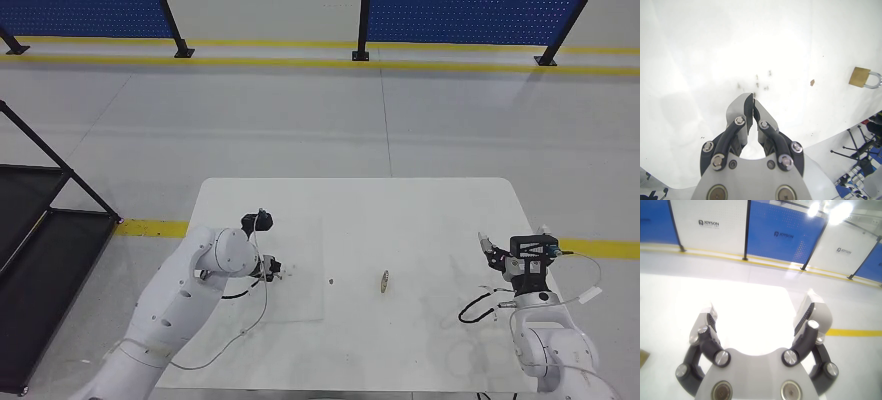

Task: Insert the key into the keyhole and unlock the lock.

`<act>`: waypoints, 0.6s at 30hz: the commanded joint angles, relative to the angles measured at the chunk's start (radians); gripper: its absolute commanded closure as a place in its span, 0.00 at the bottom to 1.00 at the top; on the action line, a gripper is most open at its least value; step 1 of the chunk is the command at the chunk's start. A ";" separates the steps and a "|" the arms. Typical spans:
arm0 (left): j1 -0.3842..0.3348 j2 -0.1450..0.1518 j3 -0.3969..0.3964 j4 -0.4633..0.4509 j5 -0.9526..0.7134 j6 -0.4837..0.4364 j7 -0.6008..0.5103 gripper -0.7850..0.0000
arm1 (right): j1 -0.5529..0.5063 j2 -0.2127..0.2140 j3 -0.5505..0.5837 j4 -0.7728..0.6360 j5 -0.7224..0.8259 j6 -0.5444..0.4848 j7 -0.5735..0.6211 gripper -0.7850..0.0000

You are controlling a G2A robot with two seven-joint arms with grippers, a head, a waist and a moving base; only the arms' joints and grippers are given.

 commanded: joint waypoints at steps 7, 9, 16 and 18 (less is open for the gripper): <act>0.070 0.012 -0.084 -0.163 -0.080 -0.045 0.047 1.00 | 0.000 0.000 0.000 0.000 0.000 0.000 0.000 0.00; 0.107 0.014 -0.135 -0.194 -0.163 -0.095 0.108 1.00 | 0.000 0.000 0.000 0.000 0.000 0.000 0.000 0.00; 0.269 0.022 -0.328 -0.187 -0.563 -0.371 0.238 1.00 | 0.000 0.000 0.000 0.000 0.000 0.000 0.000 0.00; 0.306 0.023 -0.376 -0.154 -0.709 -0.450 0.239 1.00 | 0.000 0.000 0.000 0.000 0.000 0.000 0.000 0.00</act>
